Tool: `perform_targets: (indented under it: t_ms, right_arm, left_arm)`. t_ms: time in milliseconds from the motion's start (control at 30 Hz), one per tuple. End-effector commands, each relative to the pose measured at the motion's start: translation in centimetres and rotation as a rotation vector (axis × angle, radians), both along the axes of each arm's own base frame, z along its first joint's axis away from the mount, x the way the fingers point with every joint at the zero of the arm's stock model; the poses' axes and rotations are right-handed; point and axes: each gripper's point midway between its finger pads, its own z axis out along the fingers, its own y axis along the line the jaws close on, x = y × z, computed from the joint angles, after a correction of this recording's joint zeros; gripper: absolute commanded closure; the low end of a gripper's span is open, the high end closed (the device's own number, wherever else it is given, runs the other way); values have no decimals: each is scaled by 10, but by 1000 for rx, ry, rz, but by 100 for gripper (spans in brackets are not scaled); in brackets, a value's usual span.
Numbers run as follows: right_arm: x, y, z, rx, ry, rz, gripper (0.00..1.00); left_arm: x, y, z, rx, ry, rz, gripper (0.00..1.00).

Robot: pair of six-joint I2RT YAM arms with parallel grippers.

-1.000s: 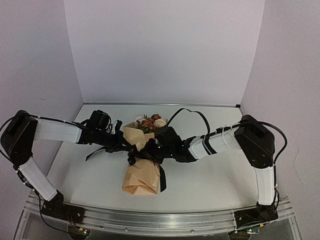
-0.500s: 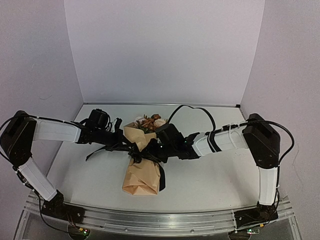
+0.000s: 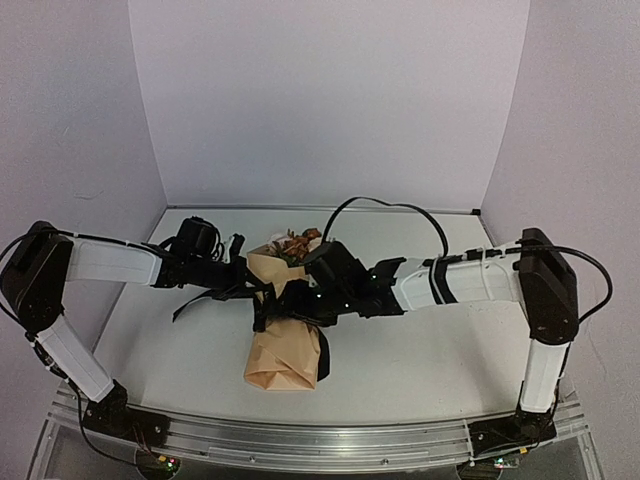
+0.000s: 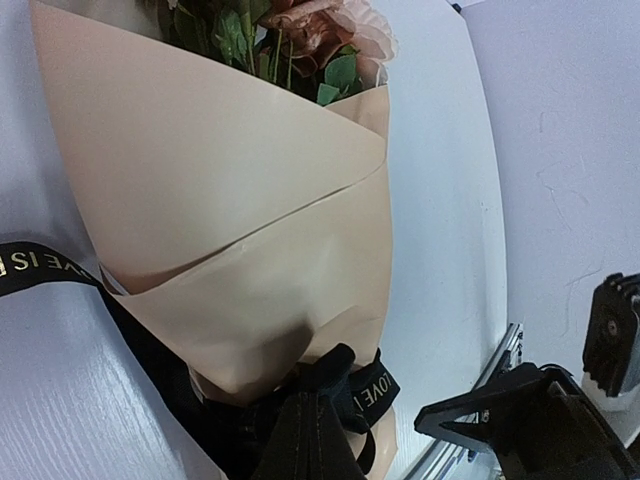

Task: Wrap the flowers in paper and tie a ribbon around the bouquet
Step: Tie the half-tied ribbon around the folded bouquet.

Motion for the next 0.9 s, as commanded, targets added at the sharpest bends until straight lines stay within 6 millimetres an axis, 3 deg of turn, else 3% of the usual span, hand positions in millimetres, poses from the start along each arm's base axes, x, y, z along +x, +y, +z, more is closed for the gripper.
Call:
perform_targets:
  t_ms: [0,233,500,867]
  right_arm:
    - [-12,4,31,-83,-106,58,41]
    - [-25,26,29,-260,-176,154,40]
    - [-34,35,4,-358,-176,221,44]
    - [-27,47,-3,-386,-211,213,48]
  left_arm:
    - [2,-3,6,-27,-28,-11,100]
    - [2,-3,6,-26,-28,-8,100]
    - [-1,-4,4,-25,-20,-25,100]
    - [-2,-4,4,-27,-18,-30,100]
